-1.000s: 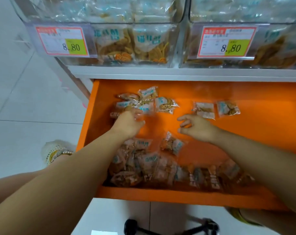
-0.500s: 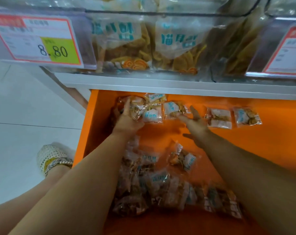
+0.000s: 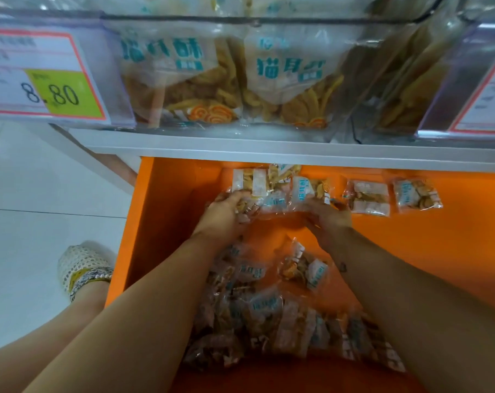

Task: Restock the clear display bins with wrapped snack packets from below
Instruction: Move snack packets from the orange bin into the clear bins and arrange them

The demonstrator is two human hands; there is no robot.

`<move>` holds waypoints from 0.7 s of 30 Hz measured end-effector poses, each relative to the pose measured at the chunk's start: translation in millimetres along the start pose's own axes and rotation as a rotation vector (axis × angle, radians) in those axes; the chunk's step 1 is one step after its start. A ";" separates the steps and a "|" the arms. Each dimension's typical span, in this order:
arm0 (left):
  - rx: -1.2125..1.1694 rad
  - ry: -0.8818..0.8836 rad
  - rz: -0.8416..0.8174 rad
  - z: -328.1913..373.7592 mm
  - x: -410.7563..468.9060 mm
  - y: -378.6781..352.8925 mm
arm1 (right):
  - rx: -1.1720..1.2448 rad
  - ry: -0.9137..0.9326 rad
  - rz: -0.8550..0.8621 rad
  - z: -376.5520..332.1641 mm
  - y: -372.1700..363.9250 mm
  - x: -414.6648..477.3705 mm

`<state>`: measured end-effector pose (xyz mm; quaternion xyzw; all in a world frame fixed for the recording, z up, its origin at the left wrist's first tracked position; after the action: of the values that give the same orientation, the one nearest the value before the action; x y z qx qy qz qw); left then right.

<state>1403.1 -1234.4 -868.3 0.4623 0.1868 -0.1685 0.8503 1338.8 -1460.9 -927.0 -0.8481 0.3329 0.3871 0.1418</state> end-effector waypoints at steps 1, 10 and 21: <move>-0.008 -0.014 0.006 3.2 -0.7 -0.3 | 0.009 0.002 -0.006 -1.8 4.4 -0.4; 0.062 -0.089 -0.125 38.4 -24.2 3.6 | -0.327 0.061 -0.121 -49.5 38.1 -33.4; 0.152 -0.326 -0.238 116.7 -139.9 55.8 | -0.445 0.221 -0.412 -93.8 66.1 -150.0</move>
<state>1325.4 -1288.8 -703.0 0.4666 0.0869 -0.3536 0.8061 1275.1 -1488.2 -751.3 -0.9448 0.0746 0.3190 -0.0086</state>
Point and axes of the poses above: each hand's wrist, its own x-axis towards the middle knuckle, its own y-axis out of the back of the hand, z = x × y, the point moved 10 cm from there along x, towards the middle knuckle, and after that the axes turned 3 degrees about y, right-handed, at the moved point
